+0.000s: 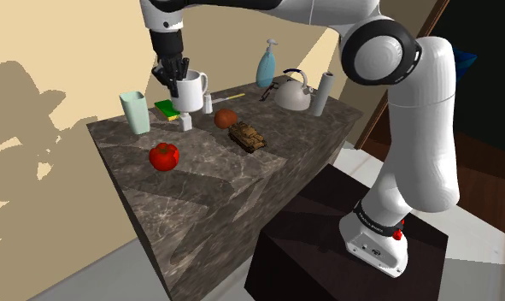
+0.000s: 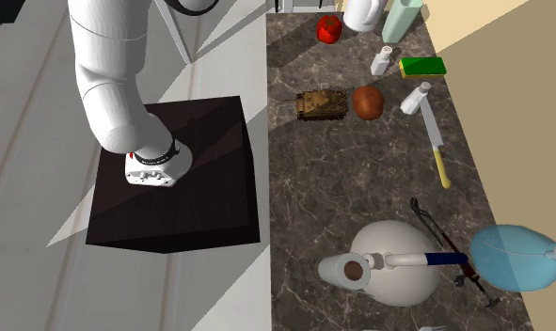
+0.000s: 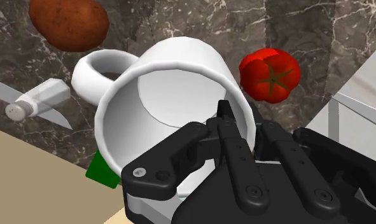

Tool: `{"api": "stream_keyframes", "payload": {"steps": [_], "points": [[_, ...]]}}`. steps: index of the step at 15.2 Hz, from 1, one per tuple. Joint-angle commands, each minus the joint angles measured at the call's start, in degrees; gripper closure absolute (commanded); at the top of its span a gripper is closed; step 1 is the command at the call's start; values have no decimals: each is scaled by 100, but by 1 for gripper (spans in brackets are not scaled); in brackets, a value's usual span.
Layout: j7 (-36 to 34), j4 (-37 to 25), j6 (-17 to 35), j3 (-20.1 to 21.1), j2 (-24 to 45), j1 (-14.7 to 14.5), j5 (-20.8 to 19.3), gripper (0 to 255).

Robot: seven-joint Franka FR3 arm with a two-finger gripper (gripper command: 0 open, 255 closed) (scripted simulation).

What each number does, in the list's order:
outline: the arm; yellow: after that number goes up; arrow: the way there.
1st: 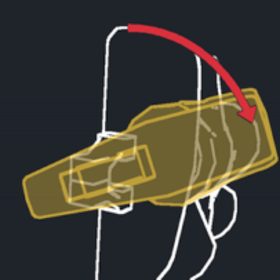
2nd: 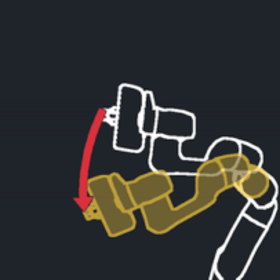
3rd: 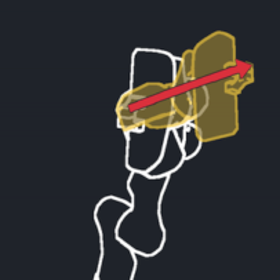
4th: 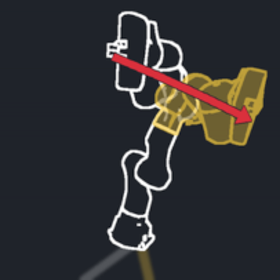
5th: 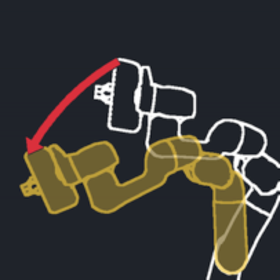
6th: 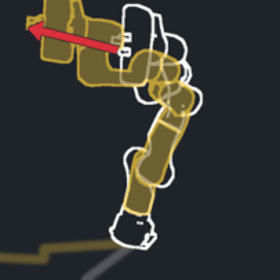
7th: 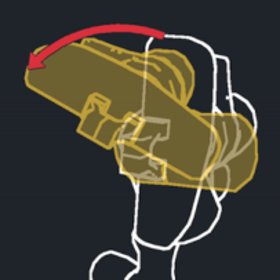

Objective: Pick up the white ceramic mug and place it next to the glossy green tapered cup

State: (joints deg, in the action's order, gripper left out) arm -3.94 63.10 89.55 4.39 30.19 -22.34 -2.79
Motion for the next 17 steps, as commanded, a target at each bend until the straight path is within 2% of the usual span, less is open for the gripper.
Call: {"api": "stream_keyframes", "payload": {"steps": [1,17], "points": [[5,234,188,-2,-51,14,3,255],[-21,1514,1440,-8,-79,45,-3,255]]}}
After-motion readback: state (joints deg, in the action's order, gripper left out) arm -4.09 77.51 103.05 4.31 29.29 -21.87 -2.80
